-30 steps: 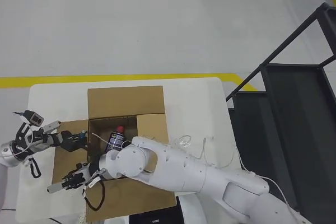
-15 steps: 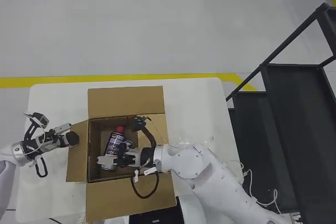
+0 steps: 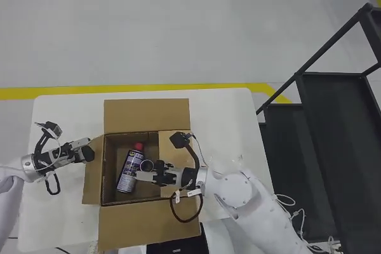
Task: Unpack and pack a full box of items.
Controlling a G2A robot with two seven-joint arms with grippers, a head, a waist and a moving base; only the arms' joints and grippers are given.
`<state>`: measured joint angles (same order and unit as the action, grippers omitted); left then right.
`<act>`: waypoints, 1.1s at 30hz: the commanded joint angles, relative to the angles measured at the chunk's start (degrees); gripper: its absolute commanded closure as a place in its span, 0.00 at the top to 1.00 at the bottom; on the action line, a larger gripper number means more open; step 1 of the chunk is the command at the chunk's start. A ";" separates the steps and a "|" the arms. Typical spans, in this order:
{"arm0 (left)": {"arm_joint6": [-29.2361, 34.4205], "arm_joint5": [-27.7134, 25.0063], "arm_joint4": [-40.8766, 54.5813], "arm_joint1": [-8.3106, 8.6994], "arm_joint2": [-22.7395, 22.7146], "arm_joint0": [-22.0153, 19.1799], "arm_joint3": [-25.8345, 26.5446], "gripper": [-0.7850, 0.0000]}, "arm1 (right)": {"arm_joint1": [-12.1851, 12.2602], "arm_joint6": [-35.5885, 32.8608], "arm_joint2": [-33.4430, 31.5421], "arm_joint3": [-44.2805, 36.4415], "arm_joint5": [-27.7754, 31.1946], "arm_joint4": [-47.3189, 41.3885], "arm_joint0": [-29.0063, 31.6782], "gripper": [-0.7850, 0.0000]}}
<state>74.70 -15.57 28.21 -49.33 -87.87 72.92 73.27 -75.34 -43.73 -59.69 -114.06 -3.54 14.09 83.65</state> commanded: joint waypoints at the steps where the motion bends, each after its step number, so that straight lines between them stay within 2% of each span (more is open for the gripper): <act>1: 0.79 -0.12 1.74 0.48 -3.11 1.98 3.11 1.00 | 0.19 -0.20 -0.23 -0.22 0.33 0.03 0.23 1.00; 8: 2.55 1.80 7.47 1.59 -13.62 10.87 19.69 1.00 | 0.91 -0.13 -2.33 -0.84 1.32 -0.64 1.57 1.00; 11: 2.74 3.31 7.08 1.77 -15.39 12.85 26.15 1.00 | 1.34 0.18 -4.04 -1.26 1.72 -1.08 2.90 1.00; 14: 2.39 5.09 4.59 1.89 -14.40 12.52 30.87 1.00 | 1.90 0.70 -6.61 -2.21 2.27 -1.50 5.30 1.00; 18: 0.11 7.22 -0.67 1.84 -9.48 10.10 34.21 1.00 | 2.64 1.35 -10.17 -3.75 3.03 -2.24 8.97 1.00; 21: -1.64 8.09 -3.95 1.52 -3.70 7.44 34.73 1.00 | 3.14 2.29 -12.98 -4.46 4.03 -3.18 11.89 1.00; 25: -4.54 6.72 -8.93 0.63 5.74 3.50 34.25 1.00 | 3.67 3.17 -15.72 -4.82 5.10 -4.15 14.87 1.00; 29: -7.76 4.26 -14.01 -0.65 14.70 -1.29 31.11 1.00 | 4.05 3.79 -17.42 -4.75 6.00 -5.08 16.68 1.00; 33: -11.90 2.43 -17.53 -2.11 21.61 -5.61 26.97 1.00 | 4.34 4.16 -18.06 -4.81 6.63 -5.23 17.67 1.00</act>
<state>64.13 -12.59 11.68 -51.03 -68.46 68.52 101.57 -71.07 -39.67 -77.61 -118.87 2.93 8.88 101.09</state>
